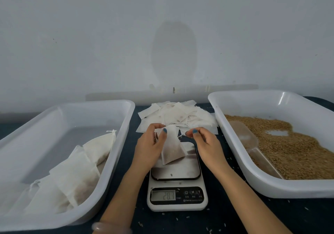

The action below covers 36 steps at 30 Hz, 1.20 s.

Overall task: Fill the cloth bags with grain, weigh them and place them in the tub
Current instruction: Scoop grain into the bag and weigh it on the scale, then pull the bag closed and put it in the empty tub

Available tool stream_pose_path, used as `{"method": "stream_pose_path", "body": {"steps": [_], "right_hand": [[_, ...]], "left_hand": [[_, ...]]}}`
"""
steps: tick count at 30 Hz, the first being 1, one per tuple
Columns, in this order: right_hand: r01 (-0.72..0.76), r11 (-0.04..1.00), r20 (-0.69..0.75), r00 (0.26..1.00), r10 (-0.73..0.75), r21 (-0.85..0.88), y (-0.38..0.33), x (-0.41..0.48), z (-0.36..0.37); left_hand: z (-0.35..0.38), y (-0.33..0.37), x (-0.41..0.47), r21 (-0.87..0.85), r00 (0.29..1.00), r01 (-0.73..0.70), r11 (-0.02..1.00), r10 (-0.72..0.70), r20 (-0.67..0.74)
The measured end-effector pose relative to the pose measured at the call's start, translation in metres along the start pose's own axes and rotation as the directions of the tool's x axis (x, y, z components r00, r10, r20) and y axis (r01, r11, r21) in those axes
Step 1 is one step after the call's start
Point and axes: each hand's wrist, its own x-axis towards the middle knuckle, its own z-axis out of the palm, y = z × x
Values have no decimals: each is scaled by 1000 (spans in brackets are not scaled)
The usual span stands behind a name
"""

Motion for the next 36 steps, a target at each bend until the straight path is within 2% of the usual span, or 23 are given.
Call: {"method": "stream_pose_path", "body": {"steps": [3, 6, 11, 17, 22, 26, 30, 36], "right_hand": [[-10, 1000, 9, 1000, 10, 6, 0, 0, 1], [-29, 998, 38, 999, 28, 48, -1, -2, 2], [15, 1000, 41, 999, -15, 3, -6, -2, 2], [31, 999, 56, 998, -32, 25, -12, -5, 0], [29, 999, 83, 996, -27, -19, -13, -6, 1], [47, 998, 83, 996, -43, -38, -13, -6, 1], [46, 998, 91, 995, -42, -46, -13, -6, 1], [67, 995, 98, 993, -60, -72, -13, -6, 1]], "left_hand": [[-1, 6, -3, 76, 999, 7, 997, -9, 37], [-1, 12, -6, 63, 999, -34, 997, 33, 19], [-9, 34, -13, 10, 990, -132, 991, 133, -37], [-46, 69, -36, 48, 952, -191, 981, 196, -234], [-103, 74, -65, 162, 925, -77, 984, 131, -356], [-136, 59, -87, 186, 914, 160, 970, -74, -399], [-149, 36, -89, 229, 897, 372, 899, -285, -338], [-153, 31, -86, 342, 872, 449, 826, -321, -371]]}}
